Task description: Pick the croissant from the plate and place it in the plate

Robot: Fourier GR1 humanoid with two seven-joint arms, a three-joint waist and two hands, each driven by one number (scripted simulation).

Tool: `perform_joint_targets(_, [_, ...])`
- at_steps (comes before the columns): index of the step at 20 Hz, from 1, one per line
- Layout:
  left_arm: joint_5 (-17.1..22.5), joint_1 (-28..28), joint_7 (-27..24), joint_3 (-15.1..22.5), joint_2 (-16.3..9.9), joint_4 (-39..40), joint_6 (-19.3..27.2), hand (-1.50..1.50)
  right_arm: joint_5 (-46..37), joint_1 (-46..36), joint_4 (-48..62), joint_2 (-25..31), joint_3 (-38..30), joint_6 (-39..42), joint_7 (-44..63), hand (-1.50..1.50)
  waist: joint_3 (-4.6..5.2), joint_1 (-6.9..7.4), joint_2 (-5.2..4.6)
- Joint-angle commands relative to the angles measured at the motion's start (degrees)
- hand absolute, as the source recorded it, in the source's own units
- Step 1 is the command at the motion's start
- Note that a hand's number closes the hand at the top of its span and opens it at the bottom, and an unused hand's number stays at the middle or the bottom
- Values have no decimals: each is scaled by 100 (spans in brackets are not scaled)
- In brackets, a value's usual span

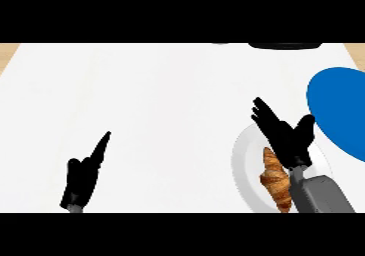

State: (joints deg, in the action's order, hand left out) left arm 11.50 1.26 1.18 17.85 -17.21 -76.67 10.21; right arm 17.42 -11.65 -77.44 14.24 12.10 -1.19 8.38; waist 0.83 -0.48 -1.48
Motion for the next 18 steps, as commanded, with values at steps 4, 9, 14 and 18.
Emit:
perform_joint_targets(4, [-138, -355, 70, -378, -407, -737, -140, 0, -352, -317, -324, -460, -201, -1125, 106, 150, -74, 211, 220])
perform_joint_targets(9, [-23, -275, -256, -582, -439, -640, -135, 0, -2265, -310, -378, 195, -340, -2948, -348, -150, -38, 29, 274])
perform_joint_targets(14, [-1, -273, -944, -853, -300, -112, -188, 0, -3137, 758, -774, -909, 505, -4154, -1475, -150, -73, -33, 155])
perform_joint_targets(18, [-18, -68, -692, -866, -385, -585, -166, 0, -4258, 1541, -1694, -816, 1057, -4879, -711, -150, -72, -8, 190])
